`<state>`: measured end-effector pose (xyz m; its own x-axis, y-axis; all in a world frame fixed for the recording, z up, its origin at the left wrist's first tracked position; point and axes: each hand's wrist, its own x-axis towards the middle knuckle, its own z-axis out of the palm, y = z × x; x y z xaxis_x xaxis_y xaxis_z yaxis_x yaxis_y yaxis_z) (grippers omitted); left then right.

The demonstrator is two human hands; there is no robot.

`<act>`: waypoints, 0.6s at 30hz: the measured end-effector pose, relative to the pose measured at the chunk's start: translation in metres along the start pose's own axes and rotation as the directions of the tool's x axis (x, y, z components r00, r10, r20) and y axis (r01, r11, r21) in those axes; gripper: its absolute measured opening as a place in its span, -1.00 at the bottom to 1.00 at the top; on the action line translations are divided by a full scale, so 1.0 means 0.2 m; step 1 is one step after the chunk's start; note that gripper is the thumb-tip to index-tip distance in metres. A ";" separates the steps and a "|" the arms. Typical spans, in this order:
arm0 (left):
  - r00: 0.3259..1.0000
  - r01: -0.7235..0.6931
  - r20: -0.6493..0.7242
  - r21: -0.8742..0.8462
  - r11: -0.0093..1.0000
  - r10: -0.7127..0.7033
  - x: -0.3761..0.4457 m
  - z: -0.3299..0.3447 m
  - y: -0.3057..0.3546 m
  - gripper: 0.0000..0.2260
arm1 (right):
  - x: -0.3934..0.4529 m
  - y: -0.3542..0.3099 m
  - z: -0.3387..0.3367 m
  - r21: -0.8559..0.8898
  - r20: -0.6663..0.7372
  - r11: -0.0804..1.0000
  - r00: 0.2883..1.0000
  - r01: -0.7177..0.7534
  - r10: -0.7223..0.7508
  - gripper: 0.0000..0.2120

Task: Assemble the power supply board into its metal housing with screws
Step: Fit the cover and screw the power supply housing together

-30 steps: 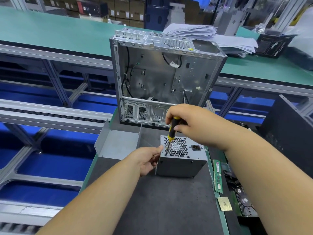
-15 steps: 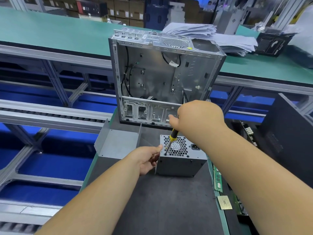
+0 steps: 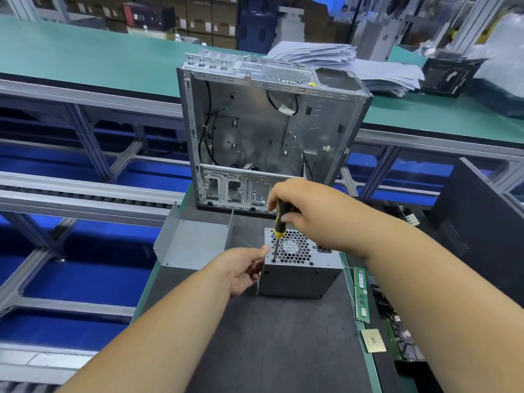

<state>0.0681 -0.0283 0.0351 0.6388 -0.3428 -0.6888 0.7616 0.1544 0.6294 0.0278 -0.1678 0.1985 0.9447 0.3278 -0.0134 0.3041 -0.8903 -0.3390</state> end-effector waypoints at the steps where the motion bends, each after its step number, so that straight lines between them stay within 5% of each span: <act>1: 1.000 -0.001 0.002 0.001 1.000 0.001 0.00 0.00 0.00 -0.73 | 0.00 0.00 -0.01 -0.029 0.015 1.000 1.000 -0.002 0.003 -0.83; 7: 1.000 0.004 0.003 0.007 1.000 -0.004 0.00 0.00 0.00 -0.77 | 0.04 -0.02 -0.07 -0.219 0.064 0.974 0.995 -0.061 0.077 -0.86; 11: 1.000 0.009 -0.001 0.014 1.000 -0.009 0.00 -0.01 0.00 -0.79 | 0.09 -0.04 -0.08 -0.445 0.081 0.889 0.985 -0.103 0.155 -0.58; 18: 1.000 0.011 -0.016 0.009 1.000 -0.010 -0.01 0.00 0.00 -0.80 | 0.08 -0.01 0.03 -0.550 -0.254 0.767 0.942 -0.329 0.222 -0.48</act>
<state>0.0671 -0.0272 0.0352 0.6324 -0.3294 -0.7011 0.7673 0.1422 0.6253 0.0419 -0.1582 0.1943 0.9881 0.0312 0.1508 -0.0095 -0.9650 0.2621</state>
